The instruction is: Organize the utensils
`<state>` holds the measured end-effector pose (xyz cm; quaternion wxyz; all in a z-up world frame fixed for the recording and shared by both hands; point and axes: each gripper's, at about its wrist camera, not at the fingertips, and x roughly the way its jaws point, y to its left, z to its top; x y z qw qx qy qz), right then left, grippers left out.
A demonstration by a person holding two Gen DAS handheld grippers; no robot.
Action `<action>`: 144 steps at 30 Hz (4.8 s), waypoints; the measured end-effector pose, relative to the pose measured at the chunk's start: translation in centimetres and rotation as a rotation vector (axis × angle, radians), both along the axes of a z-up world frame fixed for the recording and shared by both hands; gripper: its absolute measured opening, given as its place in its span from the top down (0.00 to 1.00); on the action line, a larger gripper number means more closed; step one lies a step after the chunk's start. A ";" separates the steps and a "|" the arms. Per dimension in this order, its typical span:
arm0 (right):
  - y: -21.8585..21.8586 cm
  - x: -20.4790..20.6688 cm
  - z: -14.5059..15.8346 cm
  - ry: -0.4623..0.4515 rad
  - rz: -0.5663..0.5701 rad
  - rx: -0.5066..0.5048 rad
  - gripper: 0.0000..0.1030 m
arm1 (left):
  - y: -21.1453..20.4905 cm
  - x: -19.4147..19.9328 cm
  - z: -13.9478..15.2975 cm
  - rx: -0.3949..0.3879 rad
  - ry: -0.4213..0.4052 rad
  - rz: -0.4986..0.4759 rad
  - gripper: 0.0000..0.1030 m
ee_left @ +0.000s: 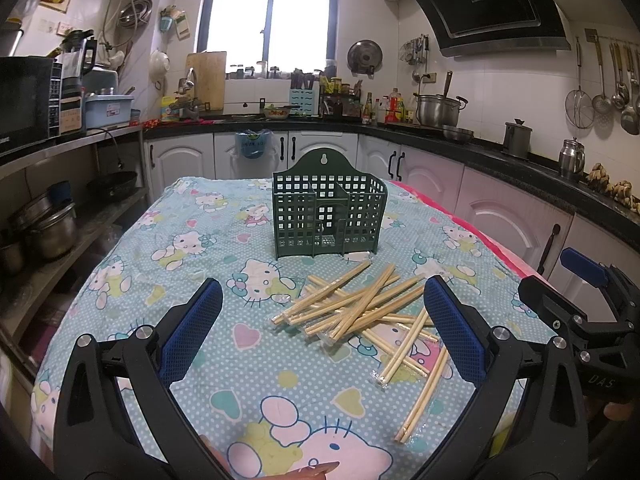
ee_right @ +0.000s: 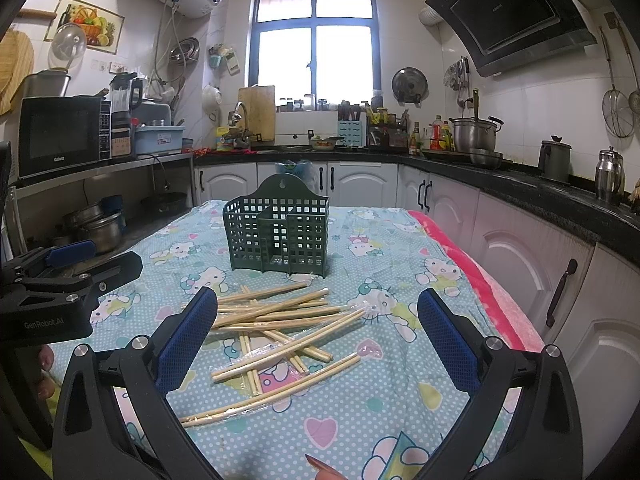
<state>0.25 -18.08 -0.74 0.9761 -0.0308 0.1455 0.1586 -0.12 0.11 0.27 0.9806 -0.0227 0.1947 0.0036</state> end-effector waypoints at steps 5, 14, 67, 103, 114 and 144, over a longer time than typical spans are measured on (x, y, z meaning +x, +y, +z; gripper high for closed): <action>0.0 0.1 0.0 0.001 0.000 0.001 0.06 | 0.0 0.0 0.0 0.000 0.000 0.000 0.10; 0.0 -0.1 0.3 0.002 -0.001 0.002 0.06 | 0.0 0.0 0.0 -0.001 0.002 0.000 0.10; 1.1 15.7 -3.9 0.438 -0.011 -0.034 0.10 | 9.5 11.5 -7.5 -0.455 0.437 -0.080 0.29; 0.4 20.1 -7.2 0.614 -0.012 0.021 0.50 | 13.5 13.2 -11.8 -0.888 0.531 -0.150 0.89; 0.1 20.6 -7.4 0.636 -0.008 0.052 0.54 | 12.6 13.4 -10.6 -0.723 0.505 -0.175 0.99; 1.5 22.3 3.8 0.433 0.133 0.101 0.95 | 10.4 15.5 4.1 -0.396 0.187 -0.299 1.00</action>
